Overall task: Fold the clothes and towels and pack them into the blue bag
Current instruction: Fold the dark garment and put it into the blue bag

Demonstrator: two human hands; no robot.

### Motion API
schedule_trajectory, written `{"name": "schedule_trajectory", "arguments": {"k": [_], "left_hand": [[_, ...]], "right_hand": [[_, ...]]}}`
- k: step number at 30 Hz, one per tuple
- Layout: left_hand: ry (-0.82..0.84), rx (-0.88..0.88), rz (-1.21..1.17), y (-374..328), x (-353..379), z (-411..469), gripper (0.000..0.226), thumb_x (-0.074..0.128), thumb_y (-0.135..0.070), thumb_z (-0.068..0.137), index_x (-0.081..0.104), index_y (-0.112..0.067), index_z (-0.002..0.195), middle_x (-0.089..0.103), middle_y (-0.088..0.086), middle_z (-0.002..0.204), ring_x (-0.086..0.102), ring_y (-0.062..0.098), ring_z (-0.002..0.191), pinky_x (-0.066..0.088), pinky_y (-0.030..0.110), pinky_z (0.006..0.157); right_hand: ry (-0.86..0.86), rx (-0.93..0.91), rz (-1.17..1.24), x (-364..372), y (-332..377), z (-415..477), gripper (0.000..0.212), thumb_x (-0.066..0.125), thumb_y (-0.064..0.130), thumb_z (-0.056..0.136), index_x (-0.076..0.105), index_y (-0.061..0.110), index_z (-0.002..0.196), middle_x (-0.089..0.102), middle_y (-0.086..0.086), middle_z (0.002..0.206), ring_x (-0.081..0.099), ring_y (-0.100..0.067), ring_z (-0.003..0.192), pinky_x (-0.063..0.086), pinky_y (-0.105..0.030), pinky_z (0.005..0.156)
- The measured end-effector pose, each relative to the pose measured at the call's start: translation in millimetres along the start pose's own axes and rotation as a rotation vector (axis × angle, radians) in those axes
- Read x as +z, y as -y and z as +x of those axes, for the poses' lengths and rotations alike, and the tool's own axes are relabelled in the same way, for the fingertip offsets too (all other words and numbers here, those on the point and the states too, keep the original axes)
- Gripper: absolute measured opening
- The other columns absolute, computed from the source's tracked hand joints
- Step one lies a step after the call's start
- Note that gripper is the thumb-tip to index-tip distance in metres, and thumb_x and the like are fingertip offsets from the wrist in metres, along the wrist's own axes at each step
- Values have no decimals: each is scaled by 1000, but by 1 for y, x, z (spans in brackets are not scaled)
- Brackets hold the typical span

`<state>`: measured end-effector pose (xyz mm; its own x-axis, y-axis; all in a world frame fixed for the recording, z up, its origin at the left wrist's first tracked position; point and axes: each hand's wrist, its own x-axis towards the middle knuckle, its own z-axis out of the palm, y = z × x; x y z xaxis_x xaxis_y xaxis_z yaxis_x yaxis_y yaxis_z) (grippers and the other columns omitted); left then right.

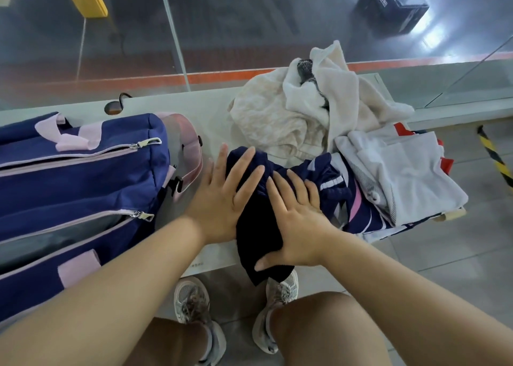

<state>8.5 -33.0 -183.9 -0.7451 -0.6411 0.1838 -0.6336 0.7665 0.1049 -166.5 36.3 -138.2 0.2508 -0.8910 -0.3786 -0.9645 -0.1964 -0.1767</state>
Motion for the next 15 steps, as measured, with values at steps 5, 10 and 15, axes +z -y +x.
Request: {"name": "schedule_trajectory", "arguments": {"k": [5,10,15], "left_hand": [[308,-5,-75,11,-2,20,98,59,-49,68,8,-13,144,22,13,154,38,48,128,52,47,88],[230,47,-9,11,-15,31,73,62,-39,53,56,-1,116,62,12,120,67,20,92,53,21,64],[273,-82,-201,9,-15,38,68,65,-42,65,43,-8,120,52,4,123,58,23,106,54,37,75]], "right_hand": [[2,164,-61,15,16,9,159,57,91,40,-36,4,135,-34,-17,149,-42,-38,130,-26,-55,105],[-95,261,-83,25,20,16,154,65,80,51,-41,1,130,-29,-22,148,-39,-43,130,-31,-54,98],[-300,230,-115,20,-2,25,136,79,64,34,22,1,140,49,-19,133,39,-41,129,19,-54,109]]}}
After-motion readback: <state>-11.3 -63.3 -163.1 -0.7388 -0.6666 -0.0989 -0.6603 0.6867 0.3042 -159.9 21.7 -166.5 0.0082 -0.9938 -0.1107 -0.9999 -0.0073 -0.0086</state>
